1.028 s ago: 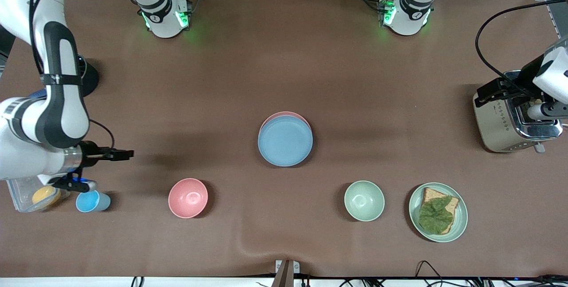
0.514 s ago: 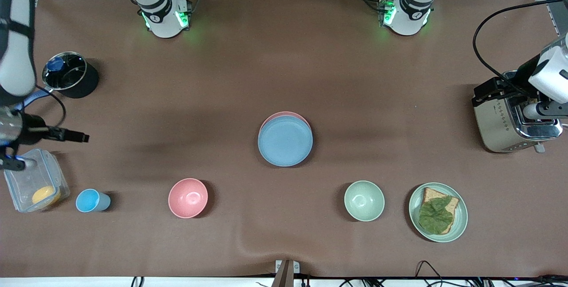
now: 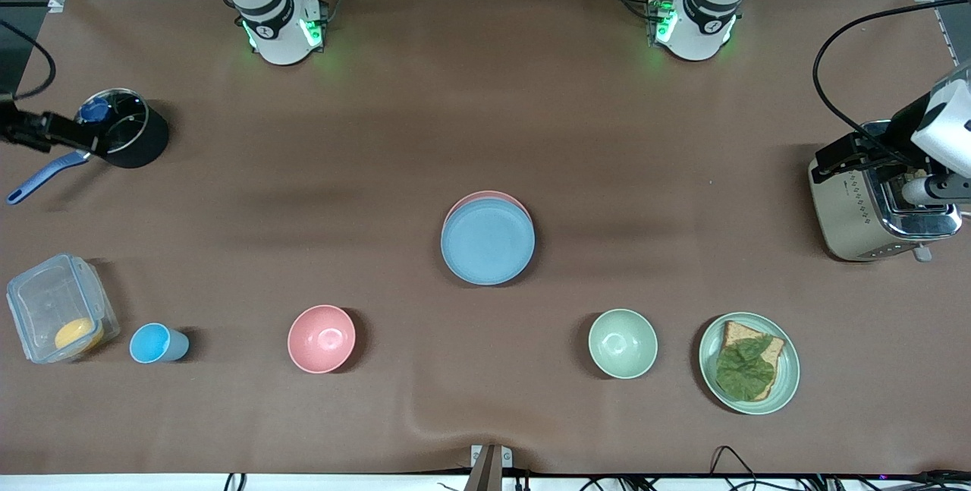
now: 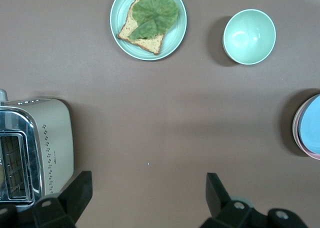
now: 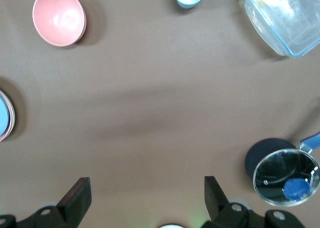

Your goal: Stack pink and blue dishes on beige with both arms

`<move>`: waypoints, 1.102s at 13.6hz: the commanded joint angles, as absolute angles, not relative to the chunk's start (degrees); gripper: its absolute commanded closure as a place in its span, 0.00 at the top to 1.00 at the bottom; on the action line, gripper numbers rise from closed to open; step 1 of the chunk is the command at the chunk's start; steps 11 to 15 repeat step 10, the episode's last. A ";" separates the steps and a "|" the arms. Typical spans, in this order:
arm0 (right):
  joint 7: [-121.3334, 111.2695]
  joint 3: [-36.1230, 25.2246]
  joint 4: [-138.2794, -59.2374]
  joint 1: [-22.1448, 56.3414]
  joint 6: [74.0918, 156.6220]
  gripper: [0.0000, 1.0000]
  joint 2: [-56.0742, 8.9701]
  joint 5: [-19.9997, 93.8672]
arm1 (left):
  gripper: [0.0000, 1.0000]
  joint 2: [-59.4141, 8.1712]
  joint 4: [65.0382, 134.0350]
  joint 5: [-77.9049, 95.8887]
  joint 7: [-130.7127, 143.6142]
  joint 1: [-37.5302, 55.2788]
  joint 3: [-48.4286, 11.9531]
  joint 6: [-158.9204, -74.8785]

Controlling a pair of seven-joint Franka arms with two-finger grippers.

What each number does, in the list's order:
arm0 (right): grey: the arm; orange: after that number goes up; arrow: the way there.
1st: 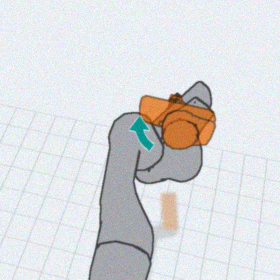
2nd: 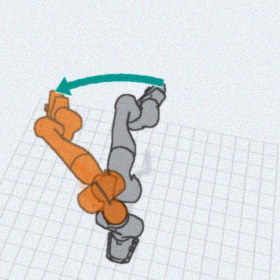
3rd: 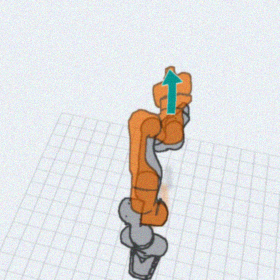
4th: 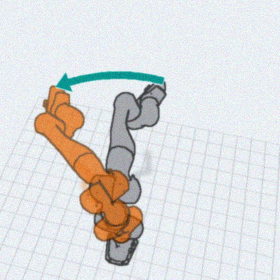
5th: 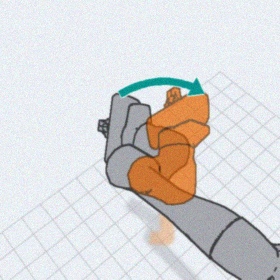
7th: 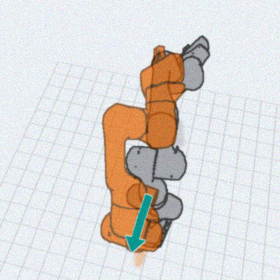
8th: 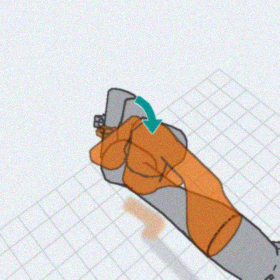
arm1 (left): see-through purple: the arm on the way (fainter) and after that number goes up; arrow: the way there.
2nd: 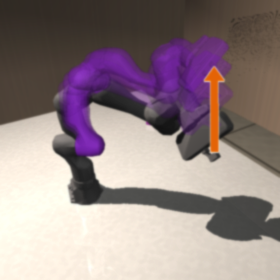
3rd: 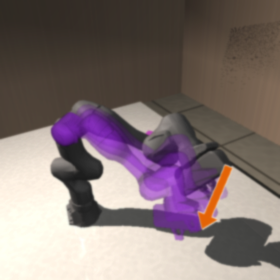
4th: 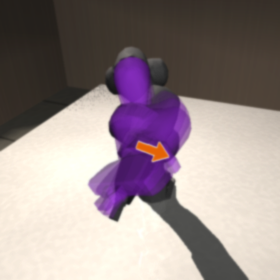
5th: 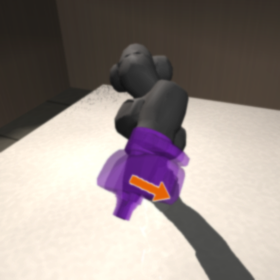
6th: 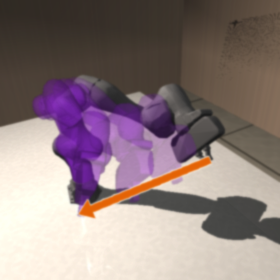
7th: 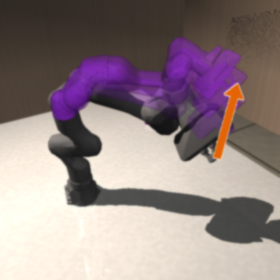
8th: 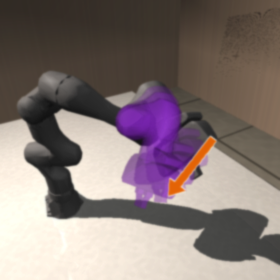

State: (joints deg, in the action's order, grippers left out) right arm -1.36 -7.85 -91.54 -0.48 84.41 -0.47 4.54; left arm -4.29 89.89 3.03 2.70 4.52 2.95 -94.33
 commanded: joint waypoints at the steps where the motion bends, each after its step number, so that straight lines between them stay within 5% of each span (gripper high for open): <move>1: -0.79 -3.89 -90.35 -1.40 82.44 1.00 -0.70 2.64 | 1.00 -4.57 88.59 1.67 1.76 4.74 2.99 -93.16; 15: -1.05 -3.08 -90.44 -1.06 84.11 1.00 -1.32 -1.58 | 1.00 -4.57 88.59 1.58 1.76 4.57 2.72 -93.08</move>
